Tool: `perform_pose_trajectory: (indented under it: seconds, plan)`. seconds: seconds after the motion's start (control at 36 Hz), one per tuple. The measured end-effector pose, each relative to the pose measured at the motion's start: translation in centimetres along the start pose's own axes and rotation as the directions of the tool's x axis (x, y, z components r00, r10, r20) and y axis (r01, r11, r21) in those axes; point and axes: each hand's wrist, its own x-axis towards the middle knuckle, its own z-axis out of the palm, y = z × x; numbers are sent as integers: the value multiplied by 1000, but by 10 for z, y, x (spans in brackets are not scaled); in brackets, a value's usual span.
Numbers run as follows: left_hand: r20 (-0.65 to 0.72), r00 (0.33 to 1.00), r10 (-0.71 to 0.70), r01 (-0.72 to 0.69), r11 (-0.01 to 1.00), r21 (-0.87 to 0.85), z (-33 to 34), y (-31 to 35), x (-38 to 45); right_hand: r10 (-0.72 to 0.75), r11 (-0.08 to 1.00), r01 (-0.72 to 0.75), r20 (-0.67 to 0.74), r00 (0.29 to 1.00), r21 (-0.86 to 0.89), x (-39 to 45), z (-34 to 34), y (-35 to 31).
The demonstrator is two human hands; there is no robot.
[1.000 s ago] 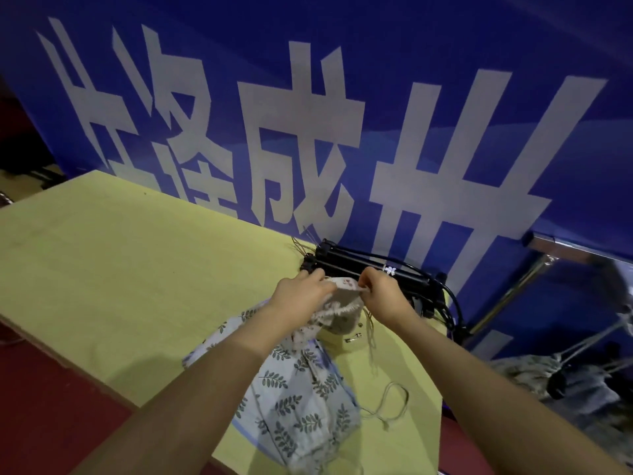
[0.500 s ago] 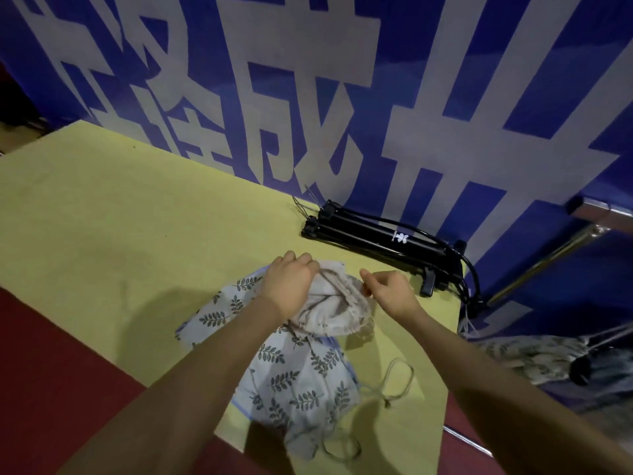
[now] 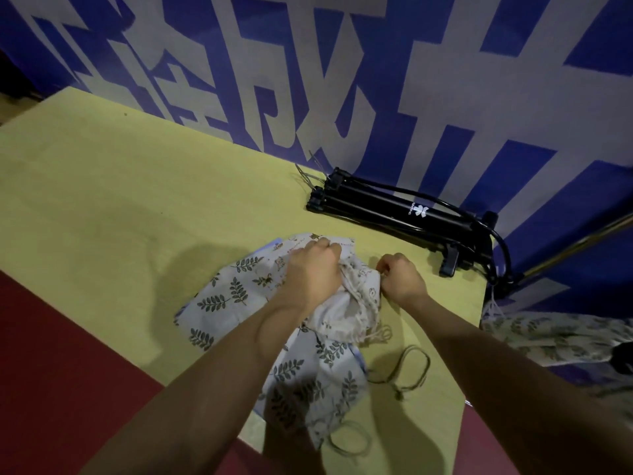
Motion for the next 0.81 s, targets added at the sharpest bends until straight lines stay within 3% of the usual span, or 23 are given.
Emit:
perform_pose_trajectory:
  seconds: [0.22,0.39,0.58,0.67,0.75,0.81]
  plan:
    - [-4,1000,-5,4,994,-107,-6,5,-4,20,975,7,-122,992,221,-10,-11,2]
    - [-16,1000,6,-10,963,-271,-14,9,-6,-61,838,226,-325,944,497,-36,-40,-19]
    - [-38,999,-28,18,971,-237,-36,12,-11,-156,681,384,-389,908,623,-67,-71,-59]
    - [-16,1000,-10,4,929,-369,-45,9,-14,-256,747,390,-309,916,539,-75,-72,-66]
    - [-26,999,31,-39,884,-466,-55,6,-16,-332,911,378,-251,909,162,-76,-69,-66]
    - [-30,999,30,-41,868,-494,-63,6,-19,-362,929,370,-261,895,-22,-78,-70,-67]
